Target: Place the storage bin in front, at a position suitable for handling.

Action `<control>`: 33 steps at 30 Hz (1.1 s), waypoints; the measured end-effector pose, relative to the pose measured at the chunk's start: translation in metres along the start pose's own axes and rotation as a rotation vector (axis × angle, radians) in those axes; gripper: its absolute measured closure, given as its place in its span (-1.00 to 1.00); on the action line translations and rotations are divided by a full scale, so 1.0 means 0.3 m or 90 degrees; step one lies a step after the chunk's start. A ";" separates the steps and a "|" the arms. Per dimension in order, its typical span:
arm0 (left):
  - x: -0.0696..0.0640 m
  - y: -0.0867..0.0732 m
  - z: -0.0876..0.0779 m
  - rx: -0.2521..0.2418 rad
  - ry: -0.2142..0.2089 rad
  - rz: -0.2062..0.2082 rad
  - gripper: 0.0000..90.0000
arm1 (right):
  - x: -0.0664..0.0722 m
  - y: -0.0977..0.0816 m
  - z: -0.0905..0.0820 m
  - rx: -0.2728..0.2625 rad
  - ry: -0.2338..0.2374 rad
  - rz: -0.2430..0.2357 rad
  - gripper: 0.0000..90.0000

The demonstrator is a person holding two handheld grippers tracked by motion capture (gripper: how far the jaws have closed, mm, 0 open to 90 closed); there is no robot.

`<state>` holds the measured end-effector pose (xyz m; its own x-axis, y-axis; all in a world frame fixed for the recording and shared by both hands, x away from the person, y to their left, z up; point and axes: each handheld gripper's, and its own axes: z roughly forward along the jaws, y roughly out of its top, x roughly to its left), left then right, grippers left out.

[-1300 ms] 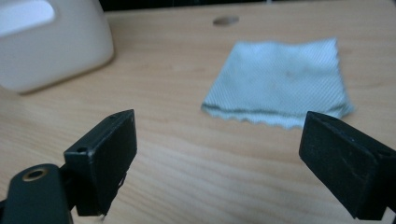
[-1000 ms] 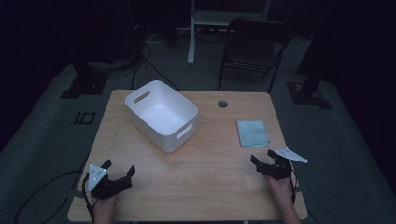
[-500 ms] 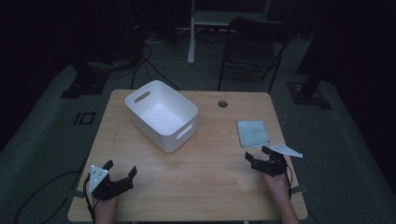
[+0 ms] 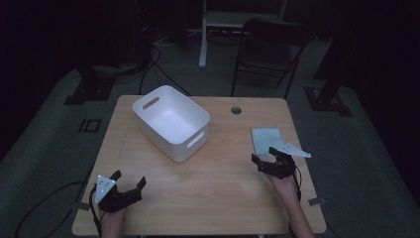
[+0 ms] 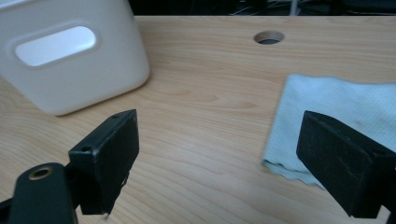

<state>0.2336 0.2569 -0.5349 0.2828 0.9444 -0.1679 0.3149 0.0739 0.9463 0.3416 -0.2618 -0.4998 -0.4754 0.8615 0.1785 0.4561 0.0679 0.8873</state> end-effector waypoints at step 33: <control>-0.006 -0.001 0.012 0.009 -0.015 -0.003 -0.99 | 0.126 0.236 0.181 0.010 0.065 -0.034 -0.68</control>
<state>0.2361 0.2542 -0.5359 0.3027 0.9360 -0.1797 0.3294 0.0742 0.9413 0.3969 -0.1970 -0.4533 -0.5726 0.8011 0.1743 0.4398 0.1208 0.8899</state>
